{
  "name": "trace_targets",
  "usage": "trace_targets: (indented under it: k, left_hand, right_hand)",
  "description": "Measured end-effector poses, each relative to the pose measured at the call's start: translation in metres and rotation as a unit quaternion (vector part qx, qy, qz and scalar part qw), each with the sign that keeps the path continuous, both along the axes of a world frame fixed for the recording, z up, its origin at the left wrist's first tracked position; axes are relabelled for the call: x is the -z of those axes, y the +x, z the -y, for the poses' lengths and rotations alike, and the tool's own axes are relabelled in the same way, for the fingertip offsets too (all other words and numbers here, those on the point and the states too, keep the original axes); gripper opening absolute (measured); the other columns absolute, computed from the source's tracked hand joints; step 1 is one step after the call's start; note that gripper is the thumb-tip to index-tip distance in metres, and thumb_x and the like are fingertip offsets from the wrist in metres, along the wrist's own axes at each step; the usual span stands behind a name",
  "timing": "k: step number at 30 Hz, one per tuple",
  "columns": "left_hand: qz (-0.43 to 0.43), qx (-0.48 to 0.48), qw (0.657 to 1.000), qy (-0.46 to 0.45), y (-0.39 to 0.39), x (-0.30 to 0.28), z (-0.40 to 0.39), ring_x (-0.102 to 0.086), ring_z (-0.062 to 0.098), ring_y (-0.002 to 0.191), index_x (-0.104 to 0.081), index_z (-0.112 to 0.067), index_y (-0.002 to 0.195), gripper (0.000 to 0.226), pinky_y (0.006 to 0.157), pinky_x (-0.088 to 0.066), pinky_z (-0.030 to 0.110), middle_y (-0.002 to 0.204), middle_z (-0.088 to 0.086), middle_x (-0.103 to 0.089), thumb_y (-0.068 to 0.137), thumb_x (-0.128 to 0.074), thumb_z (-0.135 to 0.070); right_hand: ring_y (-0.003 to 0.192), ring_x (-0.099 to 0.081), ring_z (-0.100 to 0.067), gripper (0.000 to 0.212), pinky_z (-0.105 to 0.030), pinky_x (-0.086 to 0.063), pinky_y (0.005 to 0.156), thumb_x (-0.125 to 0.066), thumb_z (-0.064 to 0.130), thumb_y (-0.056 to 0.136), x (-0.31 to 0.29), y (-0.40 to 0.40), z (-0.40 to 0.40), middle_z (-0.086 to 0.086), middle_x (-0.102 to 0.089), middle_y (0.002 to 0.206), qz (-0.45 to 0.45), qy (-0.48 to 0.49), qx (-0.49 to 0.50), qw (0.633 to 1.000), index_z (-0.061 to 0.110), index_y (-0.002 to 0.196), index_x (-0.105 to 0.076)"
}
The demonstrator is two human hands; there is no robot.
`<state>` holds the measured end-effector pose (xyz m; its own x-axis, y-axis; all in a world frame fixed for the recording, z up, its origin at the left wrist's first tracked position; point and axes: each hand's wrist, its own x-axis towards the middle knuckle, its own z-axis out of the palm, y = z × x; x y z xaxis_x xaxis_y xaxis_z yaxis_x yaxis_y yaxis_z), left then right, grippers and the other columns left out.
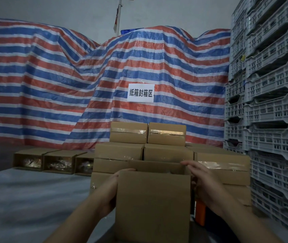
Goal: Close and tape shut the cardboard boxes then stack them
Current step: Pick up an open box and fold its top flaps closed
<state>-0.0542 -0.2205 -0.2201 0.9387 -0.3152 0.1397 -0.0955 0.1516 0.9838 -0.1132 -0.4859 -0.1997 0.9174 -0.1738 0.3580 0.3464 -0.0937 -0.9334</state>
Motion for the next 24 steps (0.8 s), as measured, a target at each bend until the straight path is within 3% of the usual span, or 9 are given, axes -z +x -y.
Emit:
trace_targets:
  k: [4, 7, 10, 11, 13, 16, 18, 21, 24]
  left_hand:
    - [0.002, 0.006, 1.000, -0.003, 0.003, 0.001, 0.000, -0.070, 0.034, 0.095, -0.063, -0.018, 0.121, 0.033, 0.073, -0.055, 0.039, 0.102, 0.017, -0.073, 0.092, -0.060, -0.033]
    - [0.009, 0.001, 1.000, -0.017, 0.001, 0.002, 0.001, -0.072, 0.031, 0.088, -0.064, -0.021, 0.119, 0.029, 0.067, -0.056, 0.037, 0.098, 0.016, -0.074, 0.092, -0.059, -0.031]
    - [0.017, 0.005, 1.000, -0.017, 0.000, 0.002, 0.002, -0.071, 0.031, 0.090, -0.064, -0.022, 0.118, 0.027, 0.068, -0.055, 0.037, 0.100, 0.016, -0.074, 0.093, -0.058, -0.030]
    - [0.019, 0.006, 1.000, -0.015, -0.001, 0.001, 0.003, -0.071, 0.031, 0.089, -0.065, -0.020, 0.117, 0.026, 0.068, -0.055, 0.037, 0.100, 0.016, -0.074, 0.094, -0.057, -0.029]
    - [0.024, 0.003, 1.000, -0.011, -0.001, 0.001, 0.003, -0.071, 0.028, 0.083, -0.066, -0.013, 0.113, 0.024, 0.066, -0.053, 0.035, 0.095, 0.015, -0.074, 0.095, -0.055, -0.026]
    - [0.033, -0.013, 0.999, 0.003, -0.004, 0.002, 0.002, -0.069, 0.024, 0.071, -0.067, -0.008, 0.097, 0.019, 0.066, -0.051, 0.034, 0.080, 0.012, -0.073, 0.096, -0.052, -0.020]
    - [0.041, -0.017, 0.999, 0.020, -0.005, 0.002, -0.001, -0.068, 0.027, 0.073, -0.070, -0.009, 0.092, 0.022, 0.072, -0.052, 0.037, 0.084, 0.016, -0.071, 0.097, -0.051, -0.020]
    - [0.059, 0.012, 0.997, 0.038, -0.003, -0.001, -0.007, -0.064, 0.032, 0.100, -0.069, -0.011, 0.109, 0.044, 0.093, -0.046, 0.045, 0.107, 0.022, -0.069, 0.099, -0.043, -0.045]
    - [0.054, 0.075, 0.995, 0.038, 0.004, -0.001, -0.017, -0.063, 0.027, 0.115, -0.065, -0.019, 0.121, 0.075, 0.101, -0.044, 0.043, 0.118, 0.009, -0.070, 0.083, -0.028, -0.073]
  right_hand:
    - [0.096, -0.072, -0.015, 0.022, -0.027, -0.055, 0.071, -0.062, 0.034, 0.087, 0.010, 0.006, -0.009, 0.007, -0.072, 0.119, -0.016, -0.039, -0.040, 0.998, 0.039, 0.102, -0.079]
    - [0.116, -0.051, -0.007, 0.030, -0.023, -0.047, 0.075, -0.068, 0.034, 0.086, 0.015, 0.017, -0.013, 0.021, -0.036, 0.142, -0.050, -0.107, -0.025, 0.993, 0.031, 0.115, -0.074]
    - [0.120, -0.059, -0.022, 0.045, -0.038, -0.049, 0.098, -0.059, 0.031, 0.098, 0.025, 0.025, -0.009, -0.004, -0.059, 0.139, -0.074, -0.124, 0.006, 0.990, 0.019, 0.141, -0.053]
    - [0.124, -0.057, -0.026, 0.056, -0.040, -0.047, 0.100, -0.061, 0.041, 0.094, 0.028, 0.026, -0.009, -0.009, -0.061, 0.137, -0.084, -0.105, 0.015, 0.991, 0.019, 0.144, -0.049]
    - [0.126, -0.055, -0.029, 0.081, -0.036, -0.046, 0.091, -0.058, 0.063, 0.075, 0.031, 0.025, -0.012, -0.013, -0.059, 0.138, -0.094, -0.057, 0.037, 0.993, 0.020, 0.143, -0.050]
    - [0.125, -0.056, -0.032, 0.076, -0.049, -0.044, 0.105, -0.042, 0.072, 0.083, 0.033, 0.028, -0.014, -0.014, -0.059, 0.137, -0.074, -0.047, 0.089, 0.992, 0.023, 0.139, -0.056]
    - [0.120, -0.059, -0.031, 0.077, -0.053, -0.040, 0.110, -0.028, 0.075, 0.086, 0.034, 0.026, -0.013, -0.012, -0.065, 0.127, -0.069, -0.049, 0.093, 0.992, 0.024, 0.135, -0.059]
    - [0.119, -0.059, -0.028, 0.092, -0.047, -0.038, 0.109, -0.022, 0.082, 0.065, 0.033, 0.018, -0.010, -0.008, -0.066, 0.126, -0.068, -0.065, 0.063, 0.994, 0.031, 0.134, -0.054]
    - [0.132, -0.050, -0.027, 0.102, -0.048, -0.033, 0.116, -0.025, 0.082, 0.066, 0.029, 0.009, -0.011, -0.008, -0.055, 0.144, -0.055, -0.141, 0.048, 0.987, 0.024, 0.147, -0.046]
